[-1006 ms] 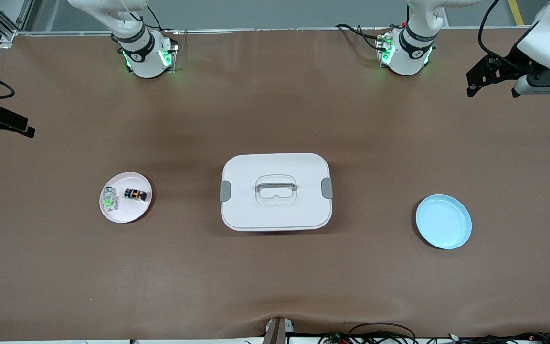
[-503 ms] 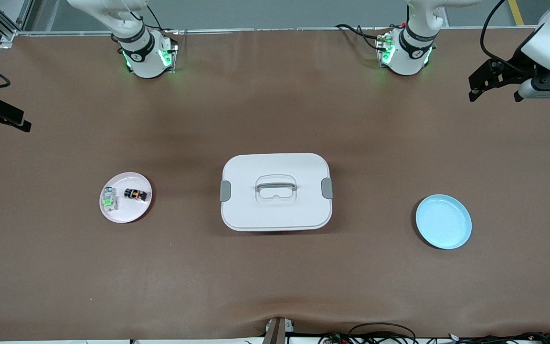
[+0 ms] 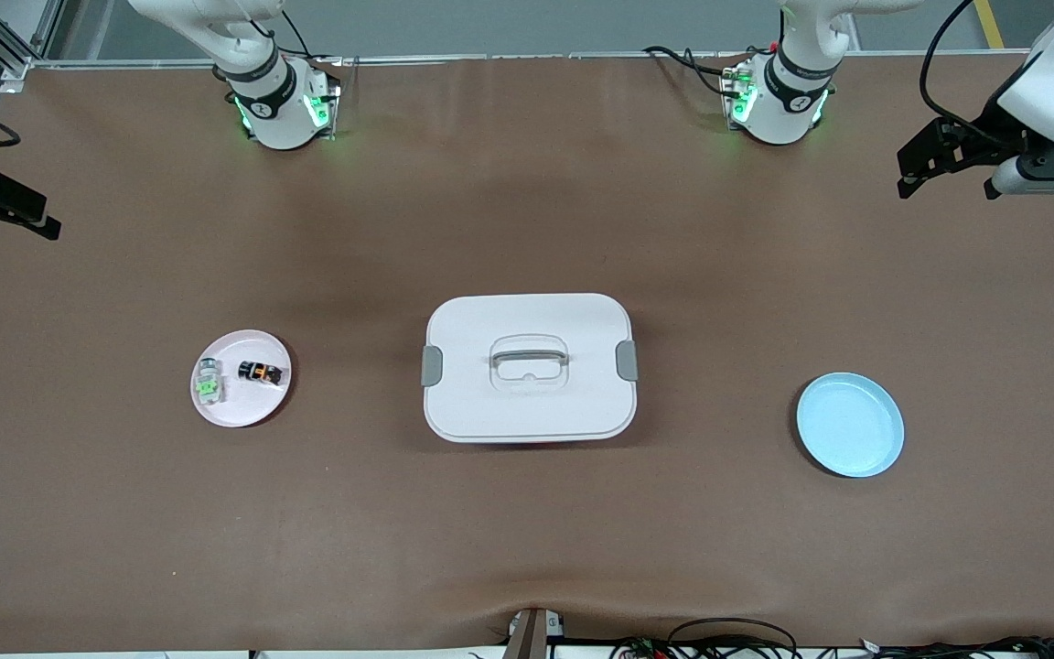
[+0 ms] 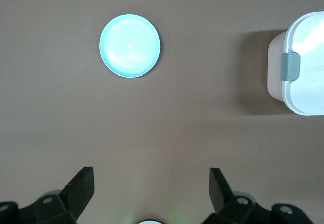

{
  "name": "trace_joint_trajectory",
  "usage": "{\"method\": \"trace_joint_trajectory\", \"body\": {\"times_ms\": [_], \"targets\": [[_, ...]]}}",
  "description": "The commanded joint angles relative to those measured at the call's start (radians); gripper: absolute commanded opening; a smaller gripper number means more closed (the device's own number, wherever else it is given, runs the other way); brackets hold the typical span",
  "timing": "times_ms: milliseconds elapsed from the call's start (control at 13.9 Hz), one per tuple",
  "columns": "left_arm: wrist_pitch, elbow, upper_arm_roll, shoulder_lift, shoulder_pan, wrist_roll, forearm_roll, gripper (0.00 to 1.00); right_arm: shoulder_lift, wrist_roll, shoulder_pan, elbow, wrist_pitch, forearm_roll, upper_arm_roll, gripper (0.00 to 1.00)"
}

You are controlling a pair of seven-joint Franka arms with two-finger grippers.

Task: Transfer orange switch to right arm and place

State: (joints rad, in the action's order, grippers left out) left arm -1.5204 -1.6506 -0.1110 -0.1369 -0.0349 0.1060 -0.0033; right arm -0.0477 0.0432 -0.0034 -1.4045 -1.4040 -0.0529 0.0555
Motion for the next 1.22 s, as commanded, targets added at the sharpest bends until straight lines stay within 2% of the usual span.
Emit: {"method": "trace_joint_trajectory", "body": {"times_ms": [0, 287, 1150], "targets": [[0.008, 0.021, -0.004, 0.01, 0.0, -0.014, 0.003, 1.0, 0.032, 0.0, 0.003, -0.022, 0.008, -0.005, 0.003, 1.0], [0.008, 0.023, -0.004, 0.011, 0.004, -0.015, 0.003, 1.0, 0.049, 0.069, 0.0, -0.048, 0.019, -0.005, 0.006, 1.0], [0.008, 0.025, -0.004, 0.011, 0.003, -0.017, 0.003, 1.0, 0.074, 0.033, -0.004, -0.08, 0.022, -0.004, 0.012, 1.0]]}}
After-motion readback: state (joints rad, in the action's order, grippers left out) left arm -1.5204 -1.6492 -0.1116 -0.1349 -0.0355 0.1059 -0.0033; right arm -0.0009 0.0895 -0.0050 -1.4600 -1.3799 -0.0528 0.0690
